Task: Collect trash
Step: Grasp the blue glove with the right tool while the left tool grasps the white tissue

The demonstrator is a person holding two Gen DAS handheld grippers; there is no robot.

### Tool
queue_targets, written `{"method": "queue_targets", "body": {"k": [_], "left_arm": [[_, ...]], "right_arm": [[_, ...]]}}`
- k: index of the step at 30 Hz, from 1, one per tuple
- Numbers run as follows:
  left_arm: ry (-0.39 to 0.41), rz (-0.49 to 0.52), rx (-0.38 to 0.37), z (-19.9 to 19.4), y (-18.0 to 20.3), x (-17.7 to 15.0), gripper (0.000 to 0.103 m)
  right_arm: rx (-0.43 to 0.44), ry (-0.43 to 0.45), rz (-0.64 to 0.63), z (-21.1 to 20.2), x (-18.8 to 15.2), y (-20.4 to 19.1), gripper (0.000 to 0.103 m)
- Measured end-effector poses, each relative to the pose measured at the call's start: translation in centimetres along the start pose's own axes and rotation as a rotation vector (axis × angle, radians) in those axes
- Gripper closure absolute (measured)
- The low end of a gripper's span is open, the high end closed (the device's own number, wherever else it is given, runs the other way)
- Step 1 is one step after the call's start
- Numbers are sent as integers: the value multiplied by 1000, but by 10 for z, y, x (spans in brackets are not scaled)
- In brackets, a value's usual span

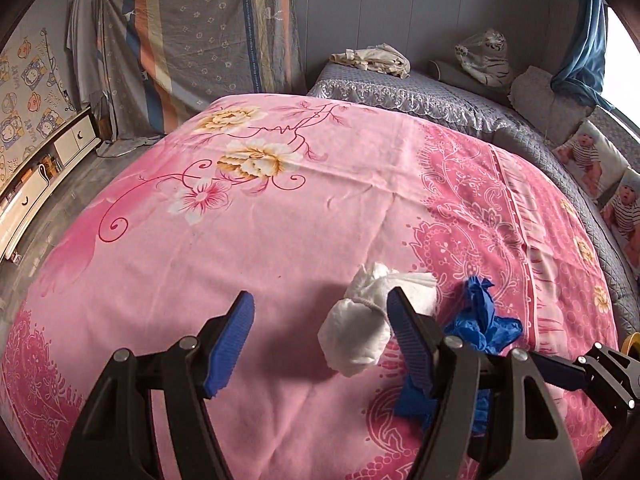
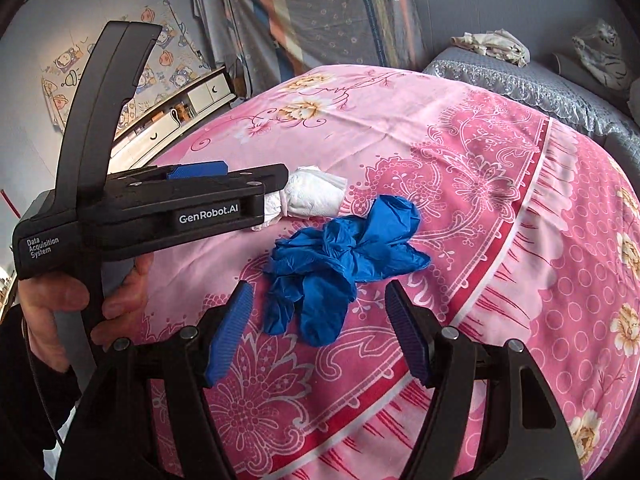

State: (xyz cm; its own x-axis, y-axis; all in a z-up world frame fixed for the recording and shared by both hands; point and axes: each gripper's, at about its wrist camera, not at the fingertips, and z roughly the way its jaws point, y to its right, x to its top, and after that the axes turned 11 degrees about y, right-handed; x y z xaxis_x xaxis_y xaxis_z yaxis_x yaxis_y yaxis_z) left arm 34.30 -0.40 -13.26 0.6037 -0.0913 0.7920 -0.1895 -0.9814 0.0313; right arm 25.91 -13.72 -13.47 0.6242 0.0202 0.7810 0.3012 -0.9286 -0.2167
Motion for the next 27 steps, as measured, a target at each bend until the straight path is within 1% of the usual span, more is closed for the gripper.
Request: {"method": "queue_targets", "body": {"k": [2, 4, 9, 14, 16, 20, 22, 24, 27], "left_arm": [[-11, 6, -2, 5, 1, -1, 37], [-13, 16, 11, 10, 2, -1, 37], [-32, -6, 27, 22, -2, 4, 37], [-45, 1, 34, 34, -1, 5, 37], [-43, 7, 29, 37, 1, 4, 46], [-37, 31, 10, 37, 7, 3, 59], [-42, 29, -9, 38, 10, 3, 72], [-39, 41, -16, 37, 13, 3, 78], [-26, 63, -8, 37, 17, 3, 80]], "right_arm": [[3, -6, 3, 5, 1, 0, 38], [7, -17, 5, 11, 2, 0, 39], [22, -52, 14, 28, 3, 0, 40], [27, -69, 29, 39, 6, 3, 52], [28, -73, 37, 41, 6, 5, 61], [25, -85, 54, 43, 6, 10, 73], [27, -90, 62, 43, 7, 12, 82], [27, -97, 73, 43, 7, 15, 89], [33, -103, 74, 42, 7, 14, 96]]}}
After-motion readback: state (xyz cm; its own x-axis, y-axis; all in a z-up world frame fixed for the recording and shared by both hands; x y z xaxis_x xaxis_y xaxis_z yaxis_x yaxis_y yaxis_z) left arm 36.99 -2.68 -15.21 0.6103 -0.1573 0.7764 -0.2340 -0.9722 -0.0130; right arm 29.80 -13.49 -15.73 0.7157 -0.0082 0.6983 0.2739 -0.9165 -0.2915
